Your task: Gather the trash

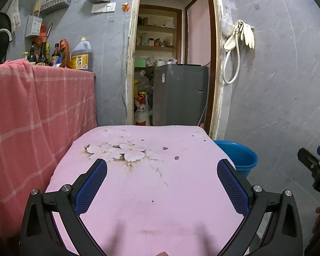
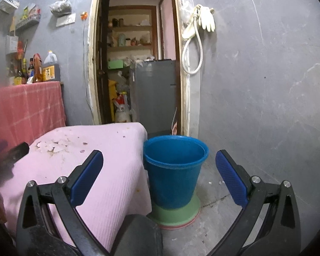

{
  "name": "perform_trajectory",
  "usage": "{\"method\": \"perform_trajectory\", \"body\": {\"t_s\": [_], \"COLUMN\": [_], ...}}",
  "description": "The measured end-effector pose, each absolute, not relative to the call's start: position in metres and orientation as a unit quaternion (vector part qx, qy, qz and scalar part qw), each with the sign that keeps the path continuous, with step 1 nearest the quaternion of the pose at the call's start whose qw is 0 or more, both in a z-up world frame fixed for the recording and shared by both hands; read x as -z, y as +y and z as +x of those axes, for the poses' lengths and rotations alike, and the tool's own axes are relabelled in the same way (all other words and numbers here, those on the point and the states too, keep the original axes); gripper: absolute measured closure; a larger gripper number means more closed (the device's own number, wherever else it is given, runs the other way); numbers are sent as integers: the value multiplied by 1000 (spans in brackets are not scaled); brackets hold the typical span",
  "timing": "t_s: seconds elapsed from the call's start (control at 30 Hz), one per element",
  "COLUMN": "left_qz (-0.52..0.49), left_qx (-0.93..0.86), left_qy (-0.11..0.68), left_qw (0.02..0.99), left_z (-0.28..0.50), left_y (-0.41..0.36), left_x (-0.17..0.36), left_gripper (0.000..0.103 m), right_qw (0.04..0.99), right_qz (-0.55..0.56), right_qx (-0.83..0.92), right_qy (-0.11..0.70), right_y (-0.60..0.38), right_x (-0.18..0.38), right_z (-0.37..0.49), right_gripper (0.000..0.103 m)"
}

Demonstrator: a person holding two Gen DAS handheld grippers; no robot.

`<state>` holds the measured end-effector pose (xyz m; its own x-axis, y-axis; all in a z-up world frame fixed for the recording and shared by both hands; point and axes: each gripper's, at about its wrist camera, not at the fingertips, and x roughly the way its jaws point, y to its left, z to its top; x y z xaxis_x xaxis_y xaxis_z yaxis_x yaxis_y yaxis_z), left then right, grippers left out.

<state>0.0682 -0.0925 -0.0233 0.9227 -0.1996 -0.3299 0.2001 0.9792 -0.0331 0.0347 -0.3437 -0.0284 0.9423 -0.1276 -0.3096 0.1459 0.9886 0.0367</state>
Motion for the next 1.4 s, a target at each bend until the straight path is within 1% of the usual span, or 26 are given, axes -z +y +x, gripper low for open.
{"method": "perform_trajectory", "body": {"t_s": [0.5, 1.4], "left_qz": [-9, -13], "left_qx": [95, 95], "left_qy": [178, 185], "left_qw": [979, 978], "left_z": [69, 72], "left_y": [-85, -79], "left_x": [32, 37], "left_gripper": [2, 2], "right_qw": [982, 982], "right_qz": [32, 32], "right_qx": [63, 63], "right_qy": [173, 175], "right_y": [-341, -336], "right_x": [35, 37], "right_z": [36, 35], "right_gripper": [0, 0]}}
